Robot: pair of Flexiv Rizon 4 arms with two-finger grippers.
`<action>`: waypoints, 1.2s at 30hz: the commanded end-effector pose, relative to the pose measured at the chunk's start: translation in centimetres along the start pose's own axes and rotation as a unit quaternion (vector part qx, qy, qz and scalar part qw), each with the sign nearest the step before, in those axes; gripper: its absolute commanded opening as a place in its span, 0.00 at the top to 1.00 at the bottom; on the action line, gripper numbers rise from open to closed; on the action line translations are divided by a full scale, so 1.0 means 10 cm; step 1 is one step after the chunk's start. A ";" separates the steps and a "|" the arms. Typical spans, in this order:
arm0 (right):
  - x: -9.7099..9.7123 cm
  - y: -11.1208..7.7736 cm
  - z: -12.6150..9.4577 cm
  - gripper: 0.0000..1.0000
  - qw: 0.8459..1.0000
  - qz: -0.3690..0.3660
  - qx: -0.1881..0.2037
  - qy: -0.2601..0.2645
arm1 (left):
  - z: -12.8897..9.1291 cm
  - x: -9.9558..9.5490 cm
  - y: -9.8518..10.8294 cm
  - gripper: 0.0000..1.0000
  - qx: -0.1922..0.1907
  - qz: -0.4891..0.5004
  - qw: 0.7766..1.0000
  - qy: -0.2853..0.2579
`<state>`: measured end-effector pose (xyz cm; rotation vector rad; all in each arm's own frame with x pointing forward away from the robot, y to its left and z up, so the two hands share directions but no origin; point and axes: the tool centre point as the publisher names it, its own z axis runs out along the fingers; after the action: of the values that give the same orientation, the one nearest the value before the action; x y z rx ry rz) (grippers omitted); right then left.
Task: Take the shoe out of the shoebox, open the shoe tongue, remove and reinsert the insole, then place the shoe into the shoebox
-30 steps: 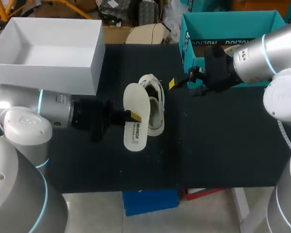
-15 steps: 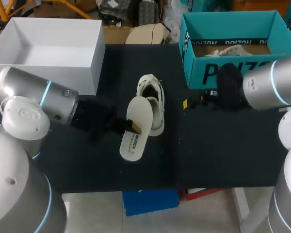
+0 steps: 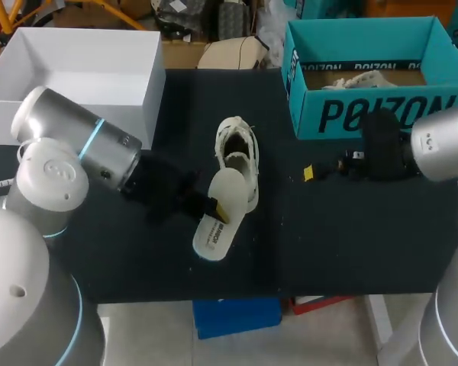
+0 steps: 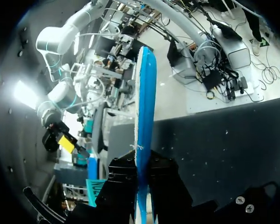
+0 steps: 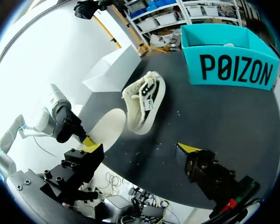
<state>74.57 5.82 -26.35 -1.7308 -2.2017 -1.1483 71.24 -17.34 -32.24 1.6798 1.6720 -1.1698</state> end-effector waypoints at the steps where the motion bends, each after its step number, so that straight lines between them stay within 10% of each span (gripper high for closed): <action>1: -0.01 -0.01 -0.03 0.00 1.000 0.000 0.000 0.003 | 0.06 -0.03 0.11 1.00 0.022 -0.012 0.999 0.046; 19: -0.01 -0.01 -0.03 0.00 1.000 0.000 0.000 0.003 | -0.13 -0.12 0.21 1.00 -0.025 0.023 0.999 -0.030; 36: 0.15 0.08 0.28 0.00 1.000 0.006 0.012 0.004 | -0.40 -0.04 -0.10 1.00 -0.073 0.041 0.995 -0.057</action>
<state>74.71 7.27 -26.56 -1.7192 -2.1853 -1.1290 72.43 -15.22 -30.46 1.5744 1.5353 -1.1151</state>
